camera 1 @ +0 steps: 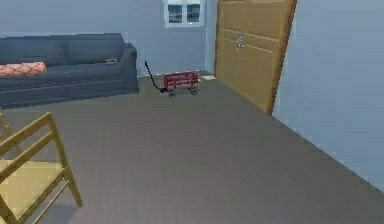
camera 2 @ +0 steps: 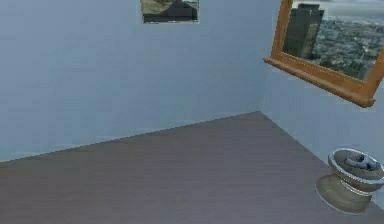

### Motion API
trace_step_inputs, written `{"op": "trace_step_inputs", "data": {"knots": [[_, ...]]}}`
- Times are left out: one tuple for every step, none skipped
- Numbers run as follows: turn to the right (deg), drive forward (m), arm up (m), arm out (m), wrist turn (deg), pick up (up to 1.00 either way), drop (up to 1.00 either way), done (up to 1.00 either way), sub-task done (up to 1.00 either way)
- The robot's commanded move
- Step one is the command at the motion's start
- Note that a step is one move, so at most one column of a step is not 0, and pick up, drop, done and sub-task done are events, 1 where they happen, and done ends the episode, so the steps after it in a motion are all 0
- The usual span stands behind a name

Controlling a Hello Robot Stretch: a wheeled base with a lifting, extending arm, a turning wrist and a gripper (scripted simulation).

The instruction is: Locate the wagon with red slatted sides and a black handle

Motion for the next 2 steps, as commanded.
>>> {"op": "trace_step_inputs", "data": {"knots": [[-6.0,0.0,0.0,0.0,0.0,0.0,0.0,0.0,0.0],[0.0,1.0,0.0,0.0,0.0,0.0,0.0,0.0,0.0]]}}
